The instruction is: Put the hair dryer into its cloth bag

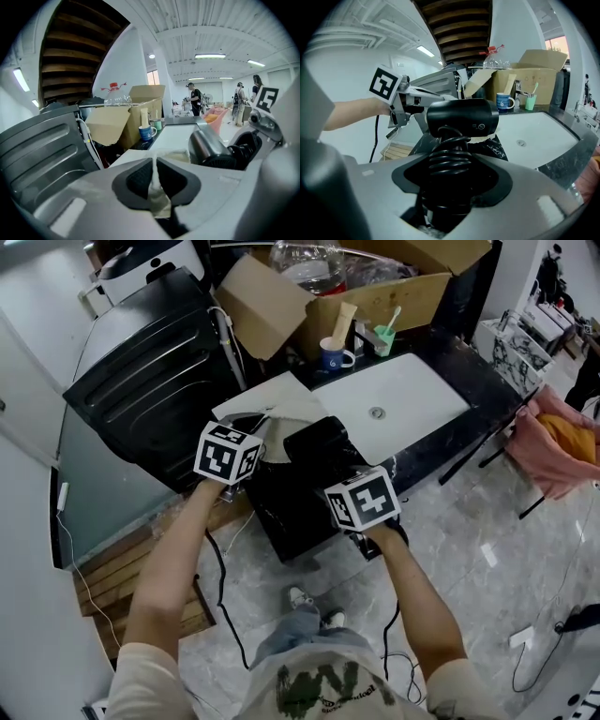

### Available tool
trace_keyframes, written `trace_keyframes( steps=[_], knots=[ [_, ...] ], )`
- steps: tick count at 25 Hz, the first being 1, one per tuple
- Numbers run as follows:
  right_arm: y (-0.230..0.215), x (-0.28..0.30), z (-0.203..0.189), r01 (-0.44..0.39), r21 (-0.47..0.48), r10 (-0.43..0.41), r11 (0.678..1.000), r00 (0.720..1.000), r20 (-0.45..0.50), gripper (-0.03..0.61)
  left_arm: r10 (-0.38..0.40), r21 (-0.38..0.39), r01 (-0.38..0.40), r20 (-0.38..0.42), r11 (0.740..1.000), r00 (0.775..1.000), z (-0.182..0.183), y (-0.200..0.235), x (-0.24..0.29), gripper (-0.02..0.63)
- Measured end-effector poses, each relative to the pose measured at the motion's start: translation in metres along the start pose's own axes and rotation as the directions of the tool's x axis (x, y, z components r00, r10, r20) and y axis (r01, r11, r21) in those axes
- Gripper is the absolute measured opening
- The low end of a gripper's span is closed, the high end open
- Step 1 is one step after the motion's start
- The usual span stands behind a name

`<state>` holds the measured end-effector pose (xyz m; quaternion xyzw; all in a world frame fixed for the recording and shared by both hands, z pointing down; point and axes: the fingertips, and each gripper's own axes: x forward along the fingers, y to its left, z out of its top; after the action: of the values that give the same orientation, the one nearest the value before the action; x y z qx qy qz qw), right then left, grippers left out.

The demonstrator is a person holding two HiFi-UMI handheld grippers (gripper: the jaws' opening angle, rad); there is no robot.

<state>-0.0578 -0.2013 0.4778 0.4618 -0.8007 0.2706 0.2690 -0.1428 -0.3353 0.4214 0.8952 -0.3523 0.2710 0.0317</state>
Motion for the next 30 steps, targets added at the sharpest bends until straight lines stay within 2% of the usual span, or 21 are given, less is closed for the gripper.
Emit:
trace_keyframes(
  steps=[10, 15, 24, 30],
  knots=[
    [0.005, 0.006, -0.006, -0.044, 0.014, 0.045, 0.999, 0.998, -0.034, 0.256, 0.068, -0.015, -0.067, 0.116, 0.998, 0.991, 0.039, 0.0, -0.003, 0.032],
    [0.009, 0.01, -0.011, -0.061, 0.006, 0.061, 0.998, 0.997, -0.052, 0.256, 0.075, -0.032, -0.071, 0.134, 0.997, 0.988, 0.045, -0.001, -0.002, 0.032],
    [0.009, 0.025, -0.014, -0.088, -0.002, 0.088, 0.996, 0.992, -0.086, 0.256, 0.033, -0.023, -0.03, 0.123, 0.999, 0.992, 0.039, -0.009, -0.002, 0.032],
    [0.003, 0.034, -0.002, -0.1, 0.003, 0.1, 0.995, 0.991, -0.092, 0.256, -0.019, -0.006, 0.02, 0.109, 1.0, 0.994, 0.037, -0.013, -0.004, 0.032]
  ],
)
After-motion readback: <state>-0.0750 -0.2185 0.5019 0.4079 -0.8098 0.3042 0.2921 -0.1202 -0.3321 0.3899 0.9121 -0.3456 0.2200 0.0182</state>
